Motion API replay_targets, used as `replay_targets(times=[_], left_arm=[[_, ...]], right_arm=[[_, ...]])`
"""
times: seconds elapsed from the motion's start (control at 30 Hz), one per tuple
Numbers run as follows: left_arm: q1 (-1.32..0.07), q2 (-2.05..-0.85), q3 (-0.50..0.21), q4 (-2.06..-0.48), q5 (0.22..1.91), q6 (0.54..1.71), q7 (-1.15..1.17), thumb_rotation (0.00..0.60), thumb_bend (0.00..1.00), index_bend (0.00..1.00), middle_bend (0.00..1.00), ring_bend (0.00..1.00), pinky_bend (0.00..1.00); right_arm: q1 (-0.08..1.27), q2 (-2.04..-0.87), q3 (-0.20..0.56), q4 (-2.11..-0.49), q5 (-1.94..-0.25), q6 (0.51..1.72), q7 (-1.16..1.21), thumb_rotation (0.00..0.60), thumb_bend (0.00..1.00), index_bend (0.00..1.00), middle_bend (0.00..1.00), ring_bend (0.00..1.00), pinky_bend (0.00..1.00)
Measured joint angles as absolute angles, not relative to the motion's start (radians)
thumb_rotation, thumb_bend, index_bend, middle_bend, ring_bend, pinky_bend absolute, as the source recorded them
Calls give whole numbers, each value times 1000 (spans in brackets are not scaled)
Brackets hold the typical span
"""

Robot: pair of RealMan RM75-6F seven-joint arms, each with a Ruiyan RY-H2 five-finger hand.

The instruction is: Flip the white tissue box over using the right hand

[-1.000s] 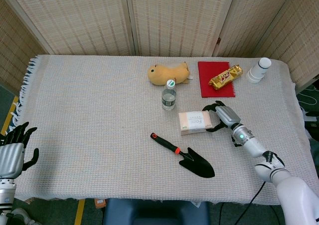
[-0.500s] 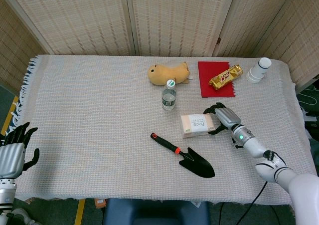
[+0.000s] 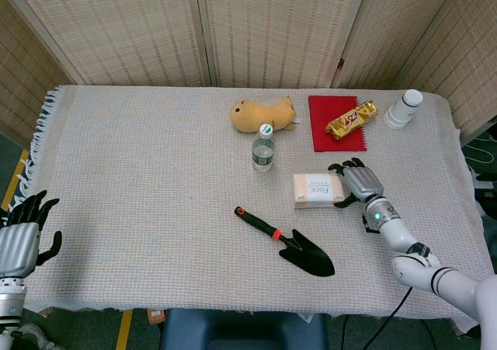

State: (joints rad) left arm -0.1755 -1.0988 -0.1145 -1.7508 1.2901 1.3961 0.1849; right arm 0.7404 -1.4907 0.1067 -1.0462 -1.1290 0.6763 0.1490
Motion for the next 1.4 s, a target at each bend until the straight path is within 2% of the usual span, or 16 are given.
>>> replay_targets(times=[0.23,0.6,0.73,0.87,0.93,1.07,1.27,1.4], left_arm=[[-175,-1097,-114,-1751,1289,1396,184,600,483,159,0,0,93],[-174,-1094,-115,-1753,1289,1400,184,600,483,164,0,0,93],[-173,-1092,-115,-1753,1285,1398,182,600,483,164,0,0,93],[-174,-1090,-116,-1755,1284,1396,176,600,484,164,0,0,93],[-174,-1090,-115,-1755,1290,1396,169,600,483,164,0,0,93],[-174,-1091,-115,-1753,1290,1395,169,600,482,164,0,0,93],[-176,-1094,-114,-1750,1290,1391,168,600,482,164,0,0,93],[-178,-1098,-114,-1745,1286,1389,175,600,482,165,0,0,93]], right_arm=[[733,-1482,147,-1110,-985,679,-7,600,11,130,228,222,0],[738,-1470,162,-1139,-990,647,-7,600,0,13,104,59,0],[720,-1416,159,-1217,-1000,648,10,600,0,0,38,11,0],[668,-1295,159,-1367,-1033,681,62,600,0,0,9,0,0],[631,-1237,158,-1432,-1061,731,83,600,0,0,8,0,0],[532,-1181,155,-1502,-1136,938,108,600,0,0,8,5,0],[348,-1222,131,-1480,-1235,1339,72,600,0,0,8,49,0],[215,-1274,101,-1411,-1277,1471,82,600,0,0,8,49,0]])
